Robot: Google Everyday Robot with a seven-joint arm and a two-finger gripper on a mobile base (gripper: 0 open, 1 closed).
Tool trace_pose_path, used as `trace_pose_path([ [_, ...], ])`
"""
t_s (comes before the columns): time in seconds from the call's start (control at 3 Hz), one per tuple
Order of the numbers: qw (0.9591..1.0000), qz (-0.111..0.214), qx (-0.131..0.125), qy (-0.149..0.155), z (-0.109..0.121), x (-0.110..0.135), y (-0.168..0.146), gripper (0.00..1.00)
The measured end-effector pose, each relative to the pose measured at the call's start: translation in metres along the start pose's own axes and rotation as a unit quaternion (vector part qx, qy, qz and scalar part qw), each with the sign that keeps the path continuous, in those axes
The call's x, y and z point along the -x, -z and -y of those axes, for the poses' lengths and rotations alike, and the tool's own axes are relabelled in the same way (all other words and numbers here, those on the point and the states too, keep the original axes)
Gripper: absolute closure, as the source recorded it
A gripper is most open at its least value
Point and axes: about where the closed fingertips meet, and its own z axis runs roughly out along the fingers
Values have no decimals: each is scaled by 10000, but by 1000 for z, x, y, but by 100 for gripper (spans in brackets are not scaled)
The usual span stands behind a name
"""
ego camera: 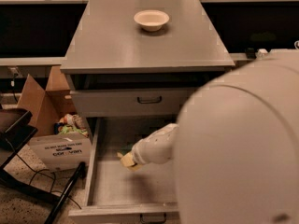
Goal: Place sponge into middle drawer
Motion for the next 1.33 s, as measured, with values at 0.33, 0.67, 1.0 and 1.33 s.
trace_pose_path([
  [0.33, 9979, -211, 120, -606, -19, -42, -48, 100],
  [0.67, 9929, -232, 152, -1153, -37, -73, -86, 100],
  [1.0, 9914, 124, 115, -1296, -33, -61, -92, 83],
  [1.33, 9917, 130, 123, -1271, -33, -59, -90, 59],
])
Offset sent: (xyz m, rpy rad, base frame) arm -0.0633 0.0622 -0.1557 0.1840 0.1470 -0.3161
